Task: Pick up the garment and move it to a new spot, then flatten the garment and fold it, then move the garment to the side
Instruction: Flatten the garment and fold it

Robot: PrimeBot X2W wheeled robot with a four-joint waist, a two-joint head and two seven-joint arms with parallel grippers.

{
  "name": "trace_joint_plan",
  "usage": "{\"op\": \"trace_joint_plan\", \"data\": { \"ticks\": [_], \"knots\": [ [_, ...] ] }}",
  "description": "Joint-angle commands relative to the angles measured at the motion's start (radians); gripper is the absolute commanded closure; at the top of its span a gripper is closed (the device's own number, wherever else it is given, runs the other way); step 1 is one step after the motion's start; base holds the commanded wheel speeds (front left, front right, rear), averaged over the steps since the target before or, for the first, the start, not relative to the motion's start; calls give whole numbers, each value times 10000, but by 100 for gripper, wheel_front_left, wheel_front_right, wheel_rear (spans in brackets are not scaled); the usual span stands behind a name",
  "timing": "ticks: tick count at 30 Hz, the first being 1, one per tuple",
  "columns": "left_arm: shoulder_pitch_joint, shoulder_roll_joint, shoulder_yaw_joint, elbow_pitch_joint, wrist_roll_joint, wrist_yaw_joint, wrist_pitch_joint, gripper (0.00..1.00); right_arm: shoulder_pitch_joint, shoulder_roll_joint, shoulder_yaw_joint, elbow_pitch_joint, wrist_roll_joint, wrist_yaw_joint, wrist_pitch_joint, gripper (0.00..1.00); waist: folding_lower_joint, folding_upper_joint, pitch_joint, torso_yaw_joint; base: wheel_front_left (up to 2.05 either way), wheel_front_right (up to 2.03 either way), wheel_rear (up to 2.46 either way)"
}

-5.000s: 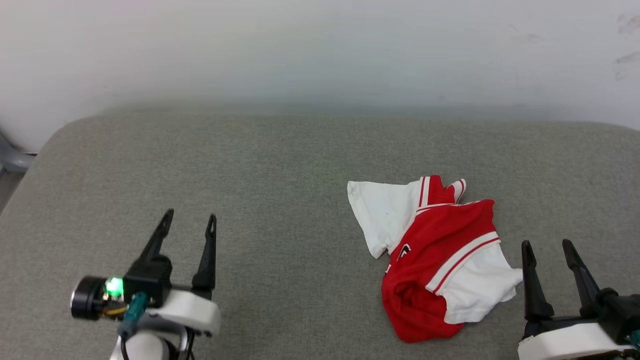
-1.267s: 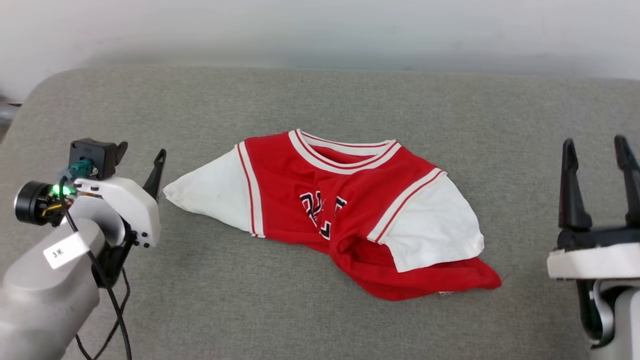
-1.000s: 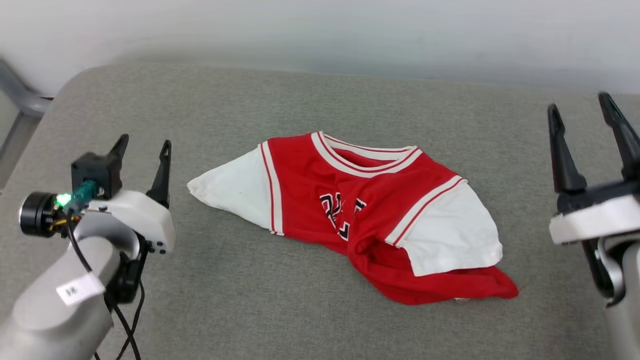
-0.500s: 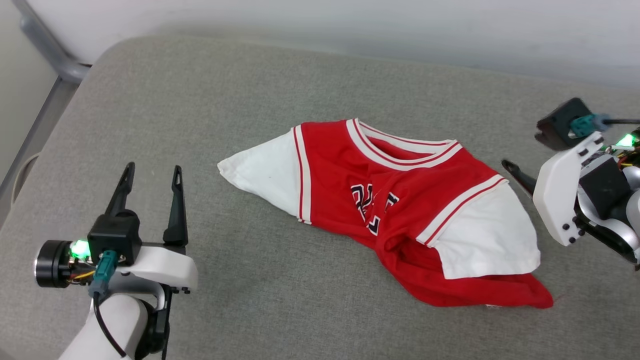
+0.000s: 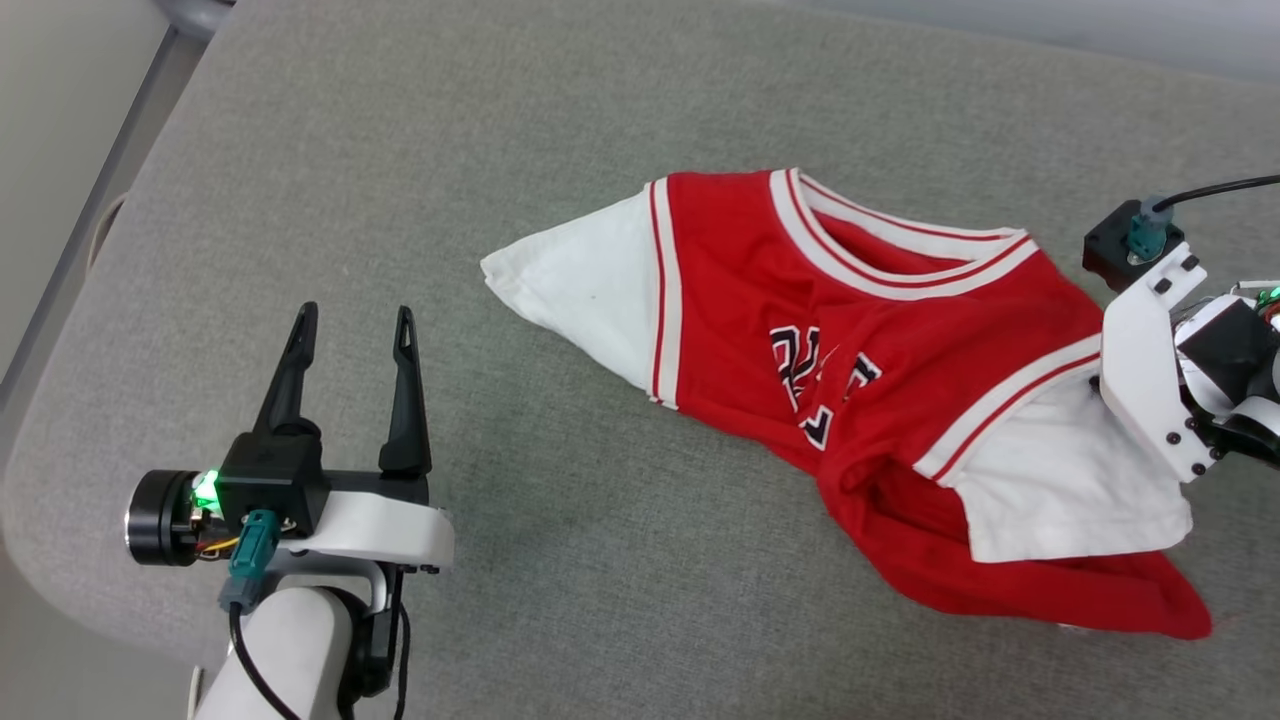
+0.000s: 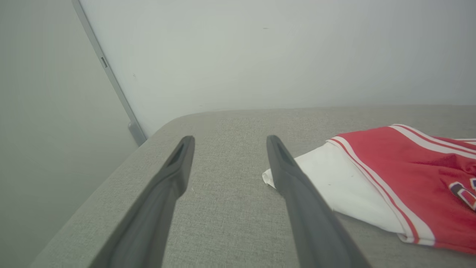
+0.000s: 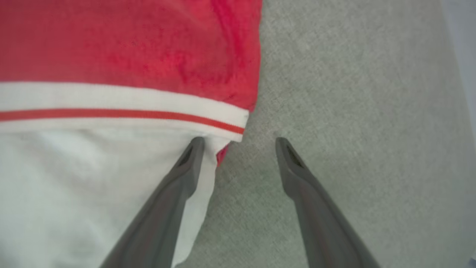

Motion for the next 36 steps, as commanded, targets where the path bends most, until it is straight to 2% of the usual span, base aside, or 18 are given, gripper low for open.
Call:
{"op": "trace_joint_plan", "data": {
  "ticks": [1, 8, 10, 16, 23, 30, 36],
  "knots": [
    [117, -116, 91, -13, 118, -101, -24, 0, -79, 63, 182, 161, 40, -11, 56, 0, -1, 0, 216, 182, 0, 0, 0],
    [86, -780, 780, 33, 721, -708, -25, 0, 183, 37, 1376, 881, 604, -6, 155, 0, -1, 0, 450, 230, 0, 0, 0],
    [148, -865, 949, 67, 868, -835, -25, 0, 75, 66, 1527, 815, 734, -6, -133, 100, -1, 0, 447, 147, 0, 0, 0],
    [257, -1123, 1363, 160, 1236, -1205, -25, 0, -223, -115, 1403, 489, 1123, -14, -1477, 100, -1, 0, 149, -146, 0, 0, 0],
    [611, -1223, 1725, 226, 1545, -1450, -25, 0, -42, -816, 822, -190, 1332, -14, -2553, 100, -1, 0, -378, -540, 0, 0, 0],
    [788, -1349, 1897, 200, 1723, -1605, -25, 0, 284, -1517, -260, -852, 1133, -14, -2378, 100, -1, 0, -523, -736, 0, 0, 0],
    [628, -1495, 1922, 192, 1820, -1758, -25, 0, 124, -1723, -1018, -1236, 741, -14, -1667, 100, -1, 0, -323, -652, 0, 0, 0]
  ]
}}
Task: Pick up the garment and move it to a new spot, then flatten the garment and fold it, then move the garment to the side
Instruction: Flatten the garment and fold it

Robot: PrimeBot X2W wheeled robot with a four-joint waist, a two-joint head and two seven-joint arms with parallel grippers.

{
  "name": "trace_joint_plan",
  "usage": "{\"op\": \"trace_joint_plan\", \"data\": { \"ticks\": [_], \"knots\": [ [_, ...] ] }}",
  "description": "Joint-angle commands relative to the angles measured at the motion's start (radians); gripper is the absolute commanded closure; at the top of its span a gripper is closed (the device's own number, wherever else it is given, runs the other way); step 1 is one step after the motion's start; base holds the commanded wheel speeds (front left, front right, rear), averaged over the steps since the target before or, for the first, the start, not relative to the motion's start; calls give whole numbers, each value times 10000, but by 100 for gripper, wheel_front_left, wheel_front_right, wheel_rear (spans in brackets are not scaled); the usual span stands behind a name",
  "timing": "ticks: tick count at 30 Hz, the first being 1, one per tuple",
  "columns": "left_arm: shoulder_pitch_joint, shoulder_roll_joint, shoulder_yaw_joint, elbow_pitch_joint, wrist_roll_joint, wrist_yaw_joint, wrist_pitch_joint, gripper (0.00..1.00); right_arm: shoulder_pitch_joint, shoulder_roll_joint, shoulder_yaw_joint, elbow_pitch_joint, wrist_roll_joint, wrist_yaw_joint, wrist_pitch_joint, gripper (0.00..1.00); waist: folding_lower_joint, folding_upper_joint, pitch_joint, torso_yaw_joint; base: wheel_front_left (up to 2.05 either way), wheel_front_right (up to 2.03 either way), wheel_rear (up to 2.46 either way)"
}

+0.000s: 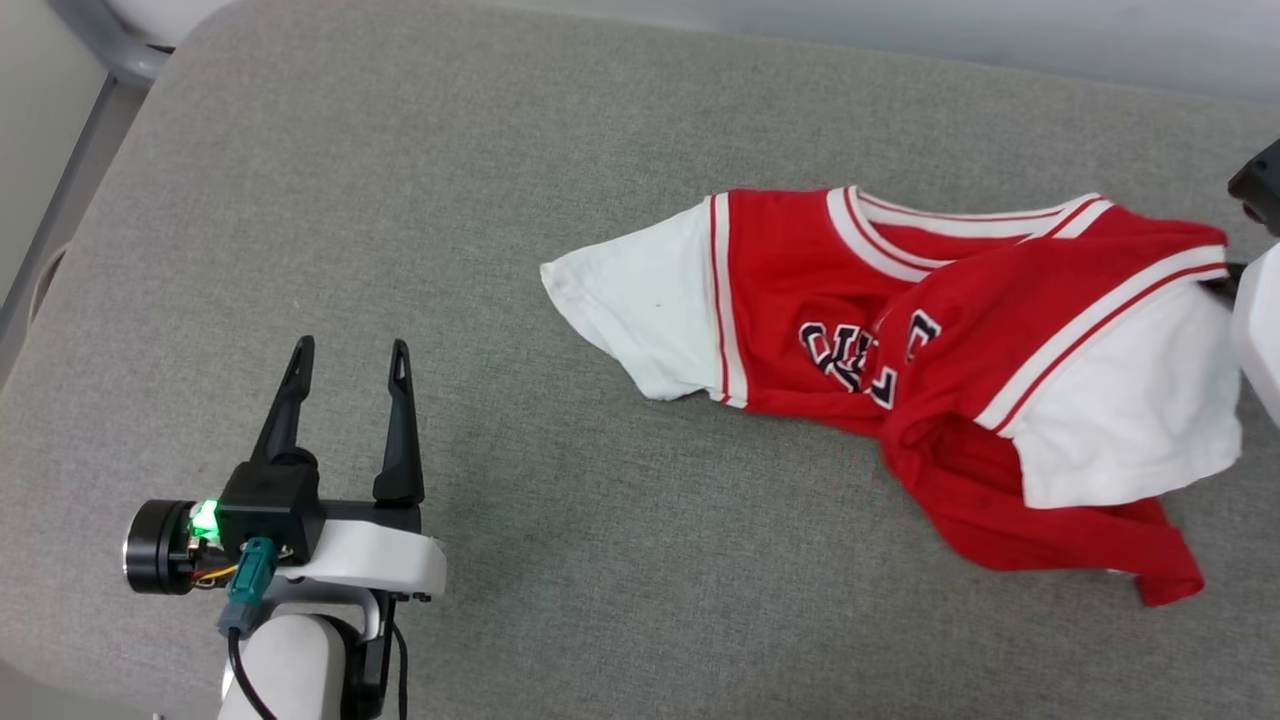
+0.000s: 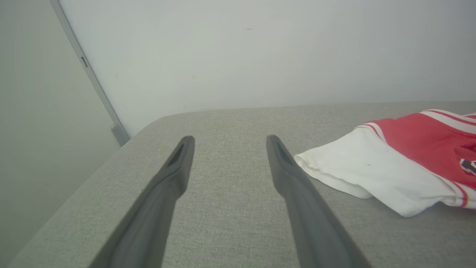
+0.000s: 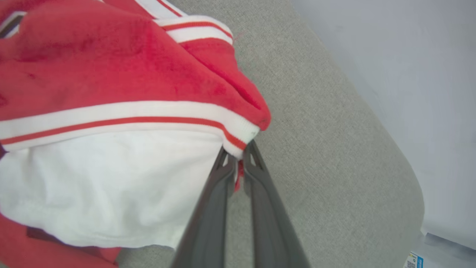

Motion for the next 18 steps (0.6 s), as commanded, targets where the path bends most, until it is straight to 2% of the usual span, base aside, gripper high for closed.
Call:
{"op": "trace_joint_plan", "data": {
  "ticks": [1, 9, 14, 18],
  "knots": [
    [-88, -45, -1, 0, 57, -60, -25, 0, -190, -62, -94, -40, -191, -17, 172, 100, 0, 0, 124, 89, 0, 0, 0],
    [-489, -304, -59, 26, 87, -201, -25, 0, -1622, 371, 436, 449, -1465, -17, 1125, 100, 0, 0, 862, 501, 0, 0, 0],
    [-688, -433, -45, -28, 86, -213, -25, 0, -2325, 836, 951, 1136, -1886, -18, 1043, 100, 0, 0, 1255, 665, 0, 0, 0],
    [-788, -513, -17, -43, 96, -245, -25, 0, -2542, 1335, 1448, 2052, -1786, -16, 938, 100, 0, 0, 1487, 736, 0, 0, 0]
  ]
}}
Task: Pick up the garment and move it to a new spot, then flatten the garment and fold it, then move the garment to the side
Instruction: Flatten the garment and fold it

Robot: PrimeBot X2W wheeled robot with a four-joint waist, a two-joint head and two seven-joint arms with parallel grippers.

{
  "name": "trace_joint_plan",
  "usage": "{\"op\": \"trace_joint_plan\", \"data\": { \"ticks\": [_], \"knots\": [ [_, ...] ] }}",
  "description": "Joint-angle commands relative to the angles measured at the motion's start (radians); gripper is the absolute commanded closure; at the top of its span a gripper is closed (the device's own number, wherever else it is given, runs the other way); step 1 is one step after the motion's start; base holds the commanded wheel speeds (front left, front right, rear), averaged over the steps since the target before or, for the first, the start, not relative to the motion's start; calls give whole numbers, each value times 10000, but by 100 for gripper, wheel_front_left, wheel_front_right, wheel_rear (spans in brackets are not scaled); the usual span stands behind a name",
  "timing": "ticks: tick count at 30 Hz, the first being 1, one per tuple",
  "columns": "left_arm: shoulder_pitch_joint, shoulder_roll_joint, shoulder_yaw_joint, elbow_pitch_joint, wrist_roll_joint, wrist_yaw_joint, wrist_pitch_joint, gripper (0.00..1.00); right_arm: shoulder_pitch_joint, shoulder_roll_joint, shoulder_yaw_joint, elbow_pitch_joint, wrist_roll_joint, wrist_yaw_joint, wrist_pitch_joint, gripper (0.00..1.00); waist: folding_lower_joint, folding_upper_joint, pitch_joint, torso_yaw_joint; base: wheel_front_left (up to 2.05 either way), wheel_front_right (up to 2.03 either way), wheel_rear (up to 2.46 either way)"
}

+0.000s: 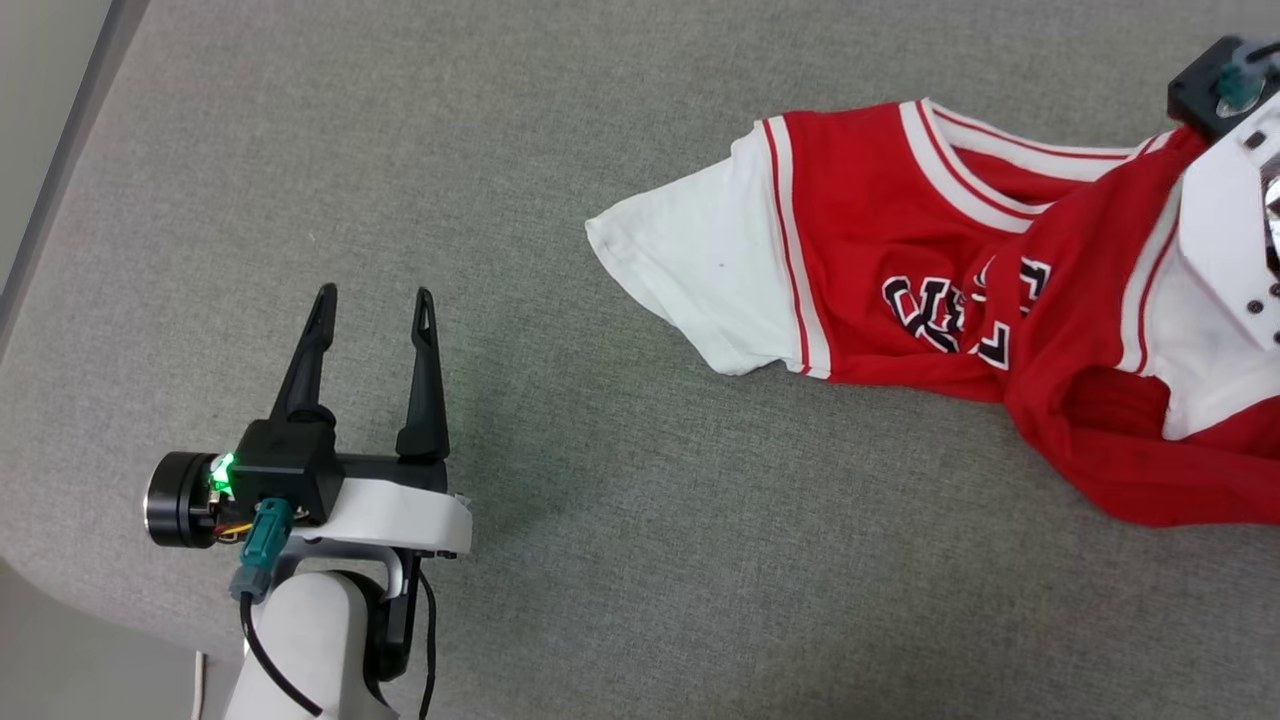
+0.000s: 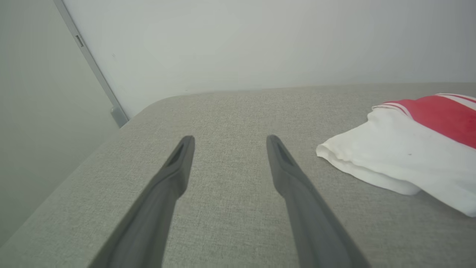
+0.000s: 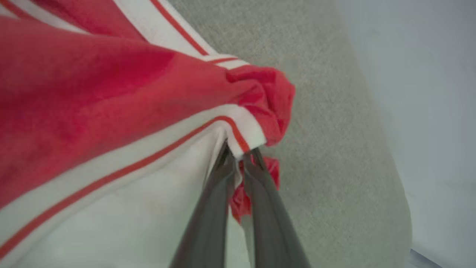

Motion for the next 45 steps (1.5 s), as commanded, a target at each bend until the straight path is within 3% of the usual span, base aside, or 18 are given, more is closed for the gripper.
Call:
{"op": "trace_joint_plan", "data": {
  "ticks": [1, 8, 9, 10, 14, 18, 26, 35, 40, 45],
  "knots": [
    [-118, -55, 2, -15, 27, -36, -25, 0, -111, 19, 39, 112, 85, -14, -72, 100, -1, 0, 67, 48, 0, 0, 0],
    [-109, -90, 103, 79, 132, -65, -25, 0, 95, 313, 516, 1261, 617, -9, -813, 100, -1, 0, 0, -15, 0, 0, 0],
    [-58, -92, 130, 94, 134, -64, -25, 0, 82, 326, 452, 1328, 722, -9, -1087, 65, -1, 0, -69, -54, 0, 0, 0],
    [-6, -86, 163, 117, 166, -71, -25, 0, 70, 339, 356, 1362, 802, -9, -1399, 0, -1, 0, -149, -99, 0, 0, 0],
    [194, -47, 225, 137, 241, -98, -25, 0, 300, 337, -244, 1222, 1414, -13, -2691, 0, -1, 0, -549, -295, 0, 0, 0],
    [402, -23, 258, 82, 293, -101, -25, 0, 690, -157, -876, 640, 1886, -14, -3547, 0, -1, 0, -896, -531, 0, 0, 0],
    [687, 61, 290, -85, 406, -90, -25, 0, 1594, -1365, -2840, -842, 2562, -14, -3780, 0, -1, 0, -1298, -903, 0, 0, 0],
    [729, 35, 226, -214, 380, -30, -25, 0, 3128, -2237, -4190, -2183, 3484, -13, -1110, 0, -1, 0, -1219, -956, 0, 0, 0],
    [660, -19, 160, -273, 342, -9, -25, 0, 3969, -2225, -4263, -2631, 3390, -13, 564, 0, -1, 0, -979, -883, 0, 0, 0],
    [415, -69, 37, -294, 282, -12, -25, 0, 4447, -1831, -4378, -2661, 3123, -13, 1433, 0, -1, 0, -658, -675, 0, 0, 0]
  ]
}}
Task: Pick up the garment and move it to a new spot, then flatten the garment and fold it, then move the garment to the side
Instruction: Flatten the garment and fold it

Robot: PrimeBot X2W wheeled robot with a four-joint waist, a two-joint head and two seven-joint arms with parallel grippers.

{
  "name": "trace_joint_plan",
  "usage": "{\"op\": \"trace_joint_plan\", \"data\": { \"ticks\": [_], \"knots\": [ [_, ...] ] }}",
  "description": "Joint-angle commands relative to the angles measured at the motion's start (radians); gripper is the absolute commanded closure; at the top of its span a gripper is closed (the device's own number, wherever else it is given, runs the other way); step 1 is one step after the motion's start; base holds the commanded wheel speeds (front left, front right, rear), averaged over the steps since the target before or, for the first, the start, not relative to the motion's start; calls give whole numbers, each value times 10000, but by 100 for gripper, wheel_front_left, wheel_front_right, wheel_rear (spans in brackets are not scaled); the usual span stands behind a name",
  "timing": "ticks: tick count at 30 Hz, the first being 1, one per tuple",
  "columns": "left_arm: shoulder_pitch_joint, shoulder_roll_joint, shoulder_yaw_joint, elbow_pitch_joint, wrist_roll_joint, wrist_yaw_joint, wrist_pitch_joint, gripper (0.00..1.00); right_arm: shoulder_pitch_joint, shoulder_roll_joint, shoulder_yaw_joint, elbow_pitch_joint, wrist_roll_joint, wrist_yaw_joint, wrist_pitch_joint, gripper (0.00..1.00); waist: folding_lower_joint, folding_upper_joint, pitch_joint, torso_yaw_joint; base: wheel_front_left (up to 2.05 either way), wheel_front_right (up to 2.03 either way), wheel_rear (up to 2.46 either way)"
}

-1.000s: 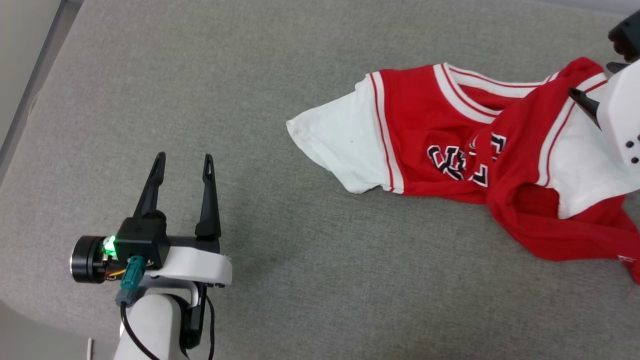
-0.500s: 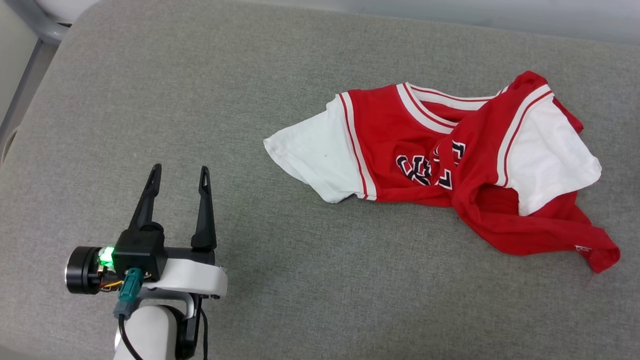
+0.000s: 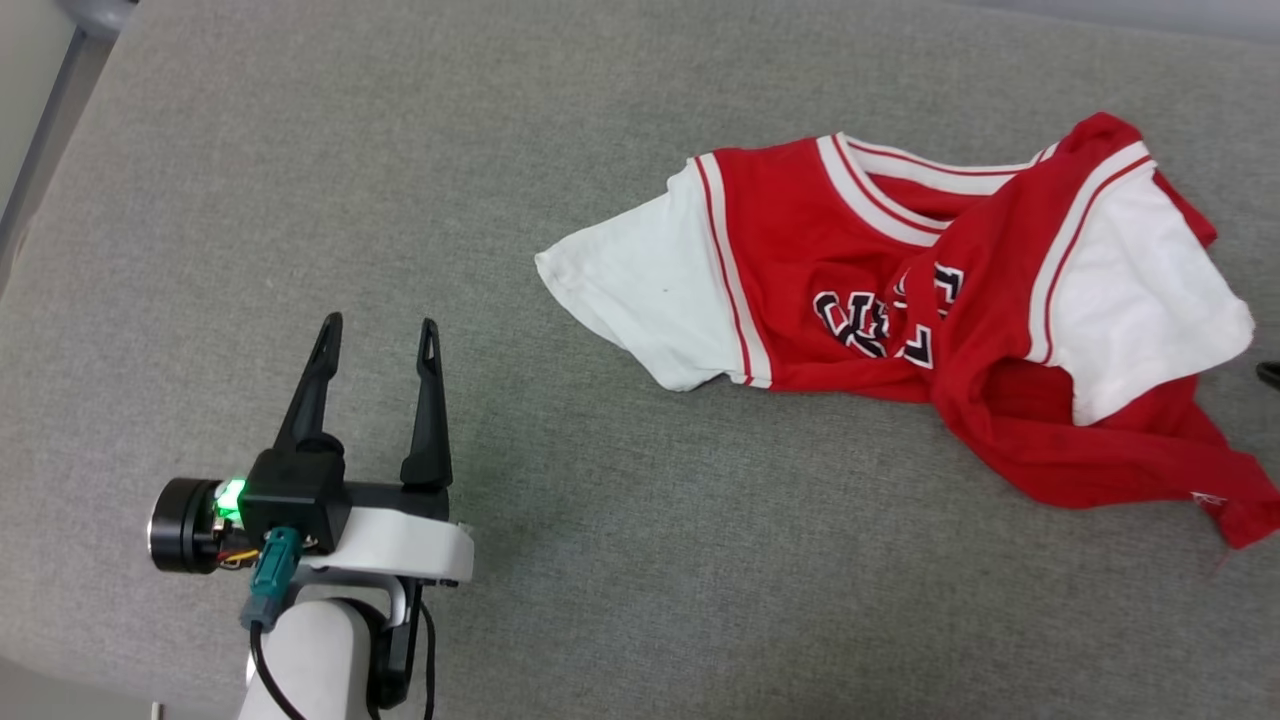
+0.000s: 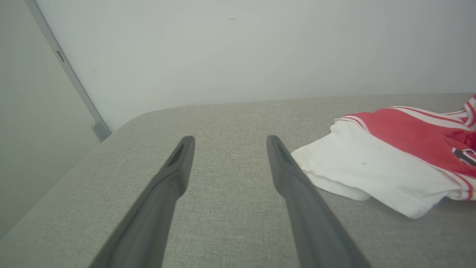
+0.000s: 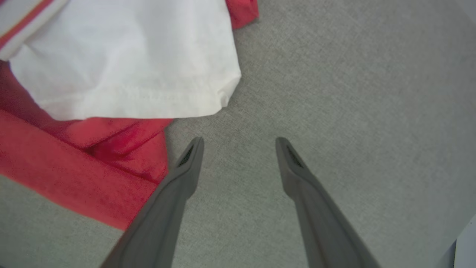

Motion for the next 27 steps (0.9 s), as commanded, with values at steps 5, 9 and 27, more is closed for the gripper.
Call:
{"op": "trace_joint_plan", "data": {
  "ticks": [5, 9, 27],
  "knots": [
    [-354, -50, -51, 34, -95, 2, -25, 0, 123, 433, -34, 119, -581, -11, 357, 0, 0, -1, 435, 345, 0, 0, 0],
    [-446, -80, -73, 55, -125, 43, -25, 0, 256, 554, 221, 412, -1064, -11, 630, 0, 0, -1, 640, 536, 0, 0, 0],
    [-291, -21, 176, 173, 41, 13, -25, 0, 838, 1055, -534, 285, -1056, -11, -1260, 100, 0, -1, 147, -22, 0, 0, 0]
  ]
}}
